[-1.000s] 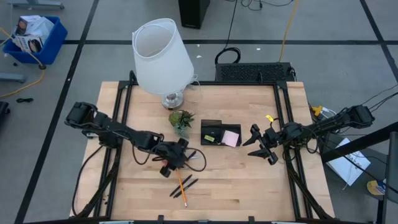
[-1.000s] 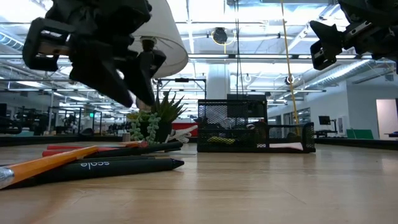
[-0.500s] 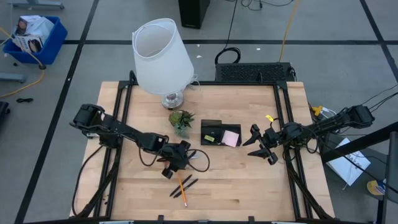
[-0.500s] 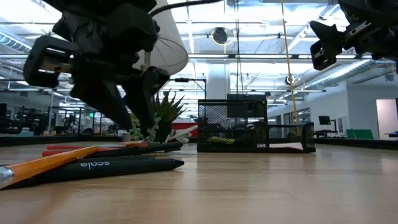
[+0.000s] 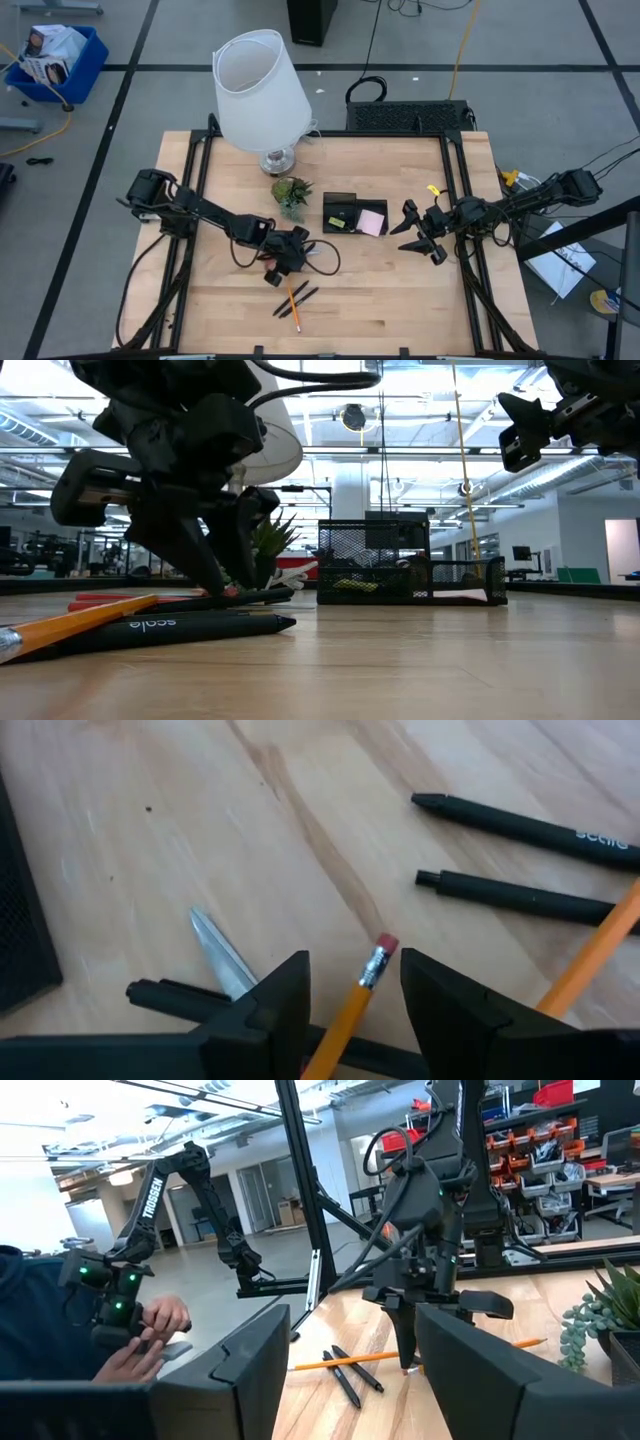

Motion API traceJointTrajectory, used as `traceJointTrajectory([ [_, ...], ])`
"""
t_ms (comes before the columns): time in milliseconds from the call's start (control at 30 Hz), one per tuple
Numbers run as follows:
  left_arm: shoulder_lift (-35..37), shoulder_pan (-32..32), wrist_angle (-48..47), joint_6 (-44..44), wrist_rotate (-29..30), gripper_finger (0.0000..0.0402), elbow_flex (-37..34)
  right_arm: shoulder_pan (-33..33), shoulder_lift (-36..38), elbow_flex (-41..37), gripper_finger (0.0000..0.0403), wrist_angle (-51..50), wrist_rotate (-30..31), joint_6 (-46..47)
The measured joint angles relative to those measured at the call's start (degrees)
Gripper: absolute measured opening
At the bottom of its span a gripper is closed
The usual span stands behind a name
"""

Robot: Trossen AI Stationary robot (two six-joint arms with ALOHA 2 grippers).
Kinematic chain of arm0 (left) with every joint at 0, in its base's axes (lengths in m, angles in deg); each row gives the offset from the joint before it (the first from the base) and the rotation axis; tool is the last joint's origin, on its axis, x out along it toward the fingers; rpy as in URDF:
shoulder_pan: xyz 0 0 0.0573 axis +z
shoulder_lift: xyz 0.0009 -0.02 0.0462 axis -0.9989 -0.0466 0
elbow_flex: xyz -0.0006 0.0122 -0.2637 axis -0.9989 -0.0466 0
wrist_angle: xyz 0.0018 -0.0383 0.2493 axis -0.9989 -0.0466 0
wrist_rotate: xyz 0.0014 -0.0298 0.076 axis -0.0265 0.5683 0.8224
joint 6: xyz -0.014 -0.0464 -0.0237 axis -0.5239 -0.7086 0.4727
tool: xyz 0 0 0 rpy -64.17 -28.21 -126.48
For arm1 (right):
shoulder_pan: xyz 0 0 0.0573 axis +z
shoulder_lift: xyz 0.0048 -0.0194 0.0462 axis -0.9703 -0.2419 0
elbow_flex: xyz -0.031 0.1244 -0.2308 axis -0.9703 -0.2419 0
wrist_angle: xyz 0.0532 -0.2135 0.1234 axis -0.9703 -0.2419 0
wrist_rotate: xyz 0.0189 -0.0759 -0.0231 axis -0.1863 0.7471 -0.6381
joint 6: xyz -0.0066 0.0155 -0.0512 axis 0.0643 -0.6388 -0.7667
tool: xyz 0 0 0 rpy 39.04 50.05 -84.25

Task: Pick and place office supplies into organizer
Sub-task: Put the orange pencil into the desk organizer

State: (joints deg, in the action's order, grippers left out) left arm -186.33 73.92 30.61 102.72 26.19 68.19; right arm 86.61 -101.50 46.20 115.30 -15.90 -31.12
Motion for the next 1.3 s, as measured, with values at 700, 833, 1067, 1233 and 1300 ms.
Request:
traceJointTrajectory([
  [700, -3.4, 0.46, 2.53, -0.03, -0.59, 0.0117, 0.04, 0.0, 0.0, 0.01, 0.0208, -0.03, 0.02, 0.01],
  [833, -3.39, 1.17, 2.55, -0.52, -0.95, 0.0117, 0.04, 0.0, 0.0, 0.0, 0.0212, -0.02, 0.01, 0.0],
  [1067, -3.39, 1.46, 4.54, -1.14, -0.94, 0.0097, 0.0, 0.0, -0.01, -0.01, 0.0208, -0.04, 0.01, -0.01],
  [1233, -3.39, 1.51, 5.55, -1.84, 0.1, 0.0042, 0.0, 0.0, -0.02, -0.01, 0.0212, -0.04, 0.0, 0.02],
  [1300, -3.39, 1.55, 6.05, -2.53, 0.69, 0.0022, 0.0, 0.0, -0.02, 0.0, 0.0212, -0.04, 0.02, 0.0],
])
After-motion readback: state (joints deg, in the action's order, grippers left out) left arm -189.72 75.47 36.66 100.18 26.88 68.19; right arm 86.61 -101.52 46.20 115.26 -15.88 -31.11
